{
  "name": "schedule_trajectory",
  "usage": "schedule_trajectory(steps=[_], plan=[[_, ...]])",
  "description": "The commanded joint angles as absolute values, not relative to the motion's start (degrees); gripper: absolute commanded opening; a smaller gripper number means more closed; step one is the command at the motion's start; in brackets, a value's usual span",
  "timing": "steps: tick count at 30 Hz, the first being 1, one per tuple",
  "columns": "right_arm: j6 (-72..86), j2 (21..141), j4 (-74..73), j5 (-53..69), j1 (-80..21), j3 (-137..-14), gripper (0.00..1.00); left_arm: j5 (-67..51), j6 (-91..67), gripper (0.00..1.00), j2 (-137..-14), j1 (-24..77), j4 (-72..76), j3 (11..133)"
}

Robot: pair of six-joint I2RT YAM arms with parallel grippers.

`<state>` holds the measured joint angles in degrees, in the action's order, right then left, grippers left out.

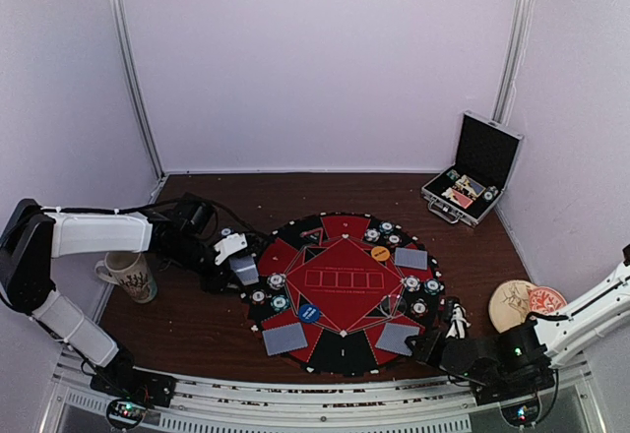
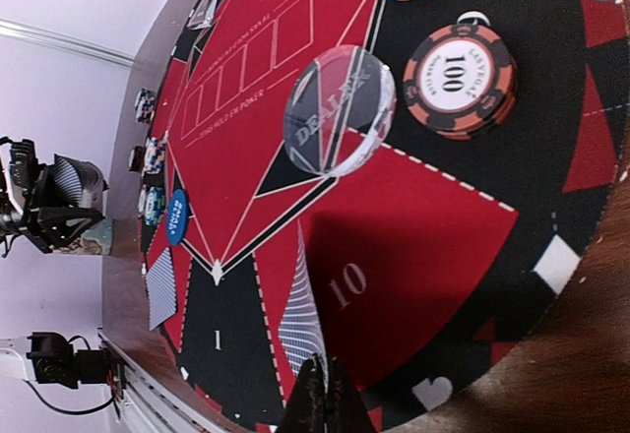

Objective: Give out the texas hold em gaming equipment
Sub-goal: Distribute the poker card in the dealer area.

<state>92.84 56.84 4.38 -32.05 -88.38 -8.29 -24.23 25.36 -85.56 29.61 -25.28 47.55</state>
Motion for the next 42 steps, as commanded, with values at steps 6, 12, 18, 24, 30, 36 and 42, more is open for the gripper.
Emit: schedule_trajectory(steps=[6, 12, 18, 24, 30, 36, 42], plan=[[95.1, 59.4, -6.5, -35.3, -88.8, -10.5, 0.03, -24.6, 25.0, 0.36, -86.3, 29.1, -23.1, 49.4], [94.7, 60.4, -12.8, -35.5, -88.8, -14.1, 0.4, -24.6, 25.0, 0.36, -86.5, 29.2, -23.3, 49.4], [94.0, 63.0, -22.7, -36.4, -88.8, -20.8, 0.54, -24.6, 25.0, 0.36, -86.4, 29.1, -23.3, 49.4], [93.7, 66.5, -36.4, -39.6, -88.8, -30.2, 0.83, -24.5, 25.1, 0.36, -86.4, 29.1, -23.1, 49.3], [93.3, 65.2, -42.7, -42.7, -88.8, -34.7, 0.89, -24.5, 25.1, 0.36, -86.3, 29.2, -23.1, 49.3], [74.7, 63.7, -27.4, -46.7, -88.2, -37.9, 0.89, -24.7, 25.3, 0.36, -86.1, 29.1, -23.2, 49.2], [53.1, 72.0, -6.9, -38.4, -83.3, -43.6, 0.92, -26.0, 26.2, 0.36, -85.2, 29.2, -23.9, 48.9]])
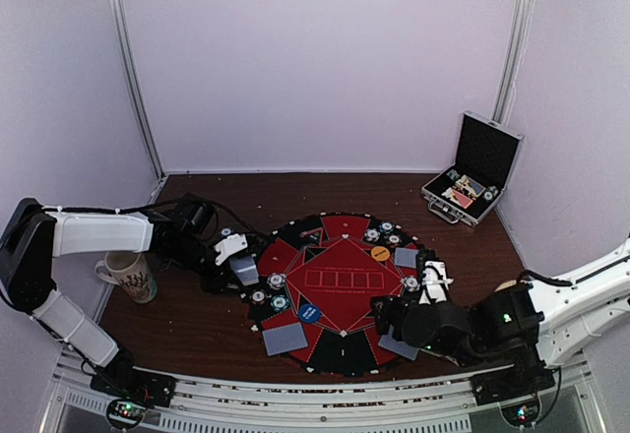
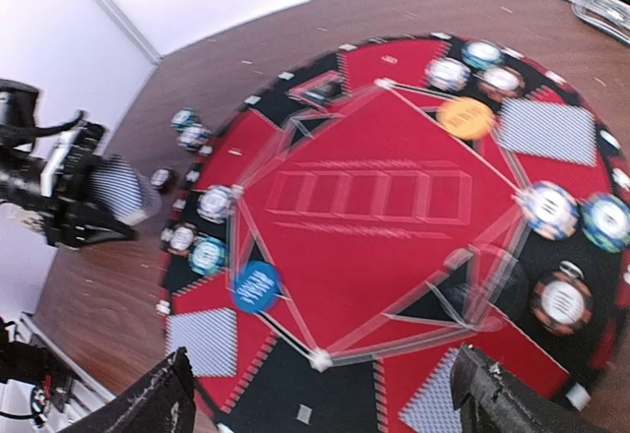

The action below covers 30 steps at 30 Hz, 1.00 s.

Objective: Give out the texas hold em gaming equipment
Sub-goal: Distribute the poker card in the dealer area, then pick up the poker card from the face-down deck piles.

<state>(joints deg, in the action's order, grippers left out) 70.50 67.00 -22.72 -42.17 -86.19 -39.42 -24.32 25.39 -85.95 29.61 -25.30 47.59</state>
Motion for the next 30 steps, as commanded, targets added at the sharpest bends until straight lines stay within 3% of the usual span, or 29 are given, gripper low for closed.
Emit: schedule_trajectory(steps=[1, 7, 14, 30], plan=[[50.8, 73.7, -2.7, -35.5, -82.1, -44.4, 0.92, -26.4, 26.5, 0.36, -85.0, 29.2, -24.1, 48.9], [45.4, 84.3, 15.9, -11.3, -70.6, -46.2, 0.89, -27.4, 27.2, 0.36, -84.2, 29.2, -24.7, 48.7], [43.6, 101.9, 23.2, 8.8, -64.7, -58.7, 0.86, -27.9, 28.1, 0.36, -84.0, 29.7, -25.2, 48.4], [42.9, 120.8, 25.1, 20.5, -60.7, -76.0, 0.81, -30.7, 30.4, 0.36, -82.5, 30.7, -27.2, 48.1]])
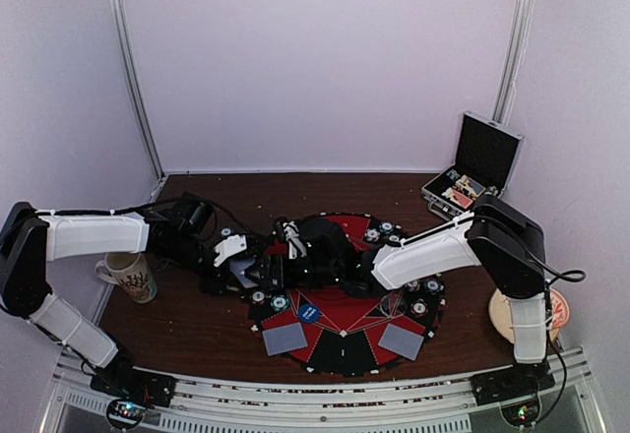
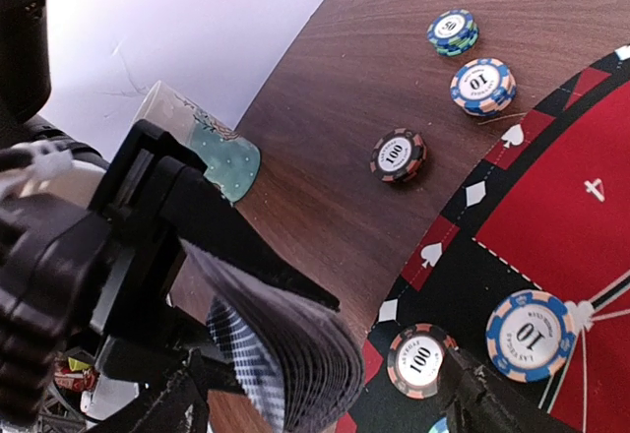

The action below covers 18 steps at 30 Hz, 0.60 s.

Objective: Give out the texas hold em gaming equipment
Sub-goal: Pick up the poker card from the face-down deck piles.

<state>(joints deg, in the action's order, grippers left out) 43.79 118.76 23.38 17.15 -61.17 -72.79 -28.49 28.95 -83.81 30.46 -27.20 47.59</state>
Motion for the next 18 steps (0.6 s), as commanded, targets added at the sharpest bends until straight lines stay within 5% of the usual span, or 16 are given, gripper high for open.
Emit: schedule_trajectory(steps=[1, 10, 18], plan=[[42.9, 121.3, 25.0, 20.4, -60.5, -76.5, 0.81, -30.9, 30.5, 0.36, -82.5, 30.7, -27.3, 48.1], [44.5, 124.2, 27.1, 20.2, -58.5, -77.7, 0.79, -31.8, 31.2, 0.36, -82.5, 30.9, -27.9, 48.1], [44.4, 125.4, 27.9, 20.3, -57.5, -77.3, 0.68, -32.0, 31.3, 0.36, -82.9, 31.0, -27.9, 48.0]])
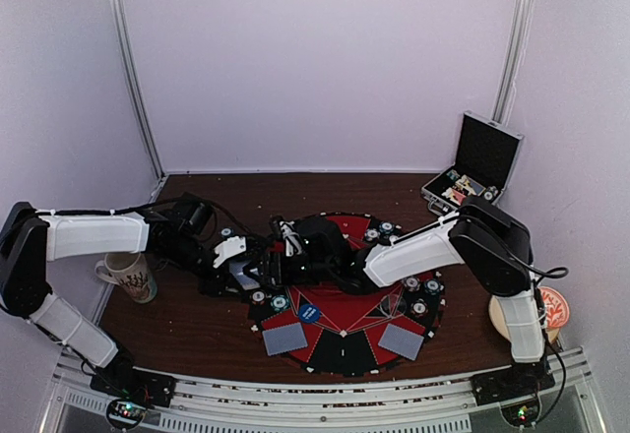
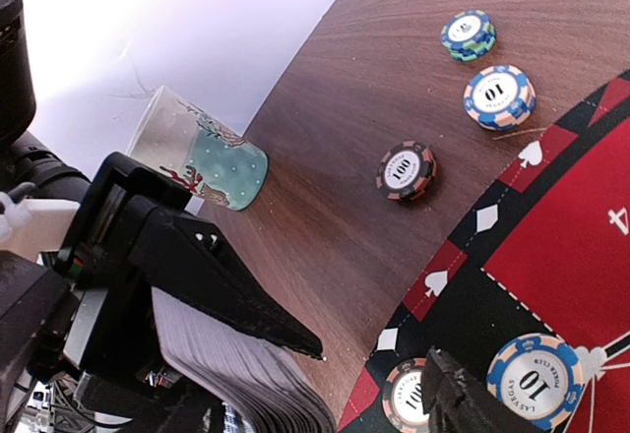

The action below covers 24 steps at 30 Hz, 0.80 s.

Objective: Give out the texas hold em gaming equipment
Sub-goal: Pick up the poker card from the face-down deck piles.

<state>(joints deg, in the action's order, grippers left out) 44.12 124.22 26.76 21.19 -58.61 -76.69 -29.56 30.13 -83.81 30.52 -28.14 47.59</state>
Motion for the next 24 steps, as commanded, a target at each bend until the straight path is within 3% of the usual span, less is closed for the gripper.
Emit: schedule_trajectory(steps=[1, 10, 24], plan=[[44.4, 125.2, 28.2, 20.4, -57.4, -77.0, 0.66, -32.0, 31.3, 0.36, -83.0, 31.0, -27.9, 48.1], [42.4, 121.7, 25.8, 18.3, -57.2, -75.1, 0.56, -31.9, 31.3, 0.36, -83.4, 31.0, -27.9, 48.2], [43.6, 119.0, 31.6, 24.2, -57.1, -71.7, 0.28, -31.4, 31.0, 0.36, -84.2, 31.0, -27.9, 48.5]])
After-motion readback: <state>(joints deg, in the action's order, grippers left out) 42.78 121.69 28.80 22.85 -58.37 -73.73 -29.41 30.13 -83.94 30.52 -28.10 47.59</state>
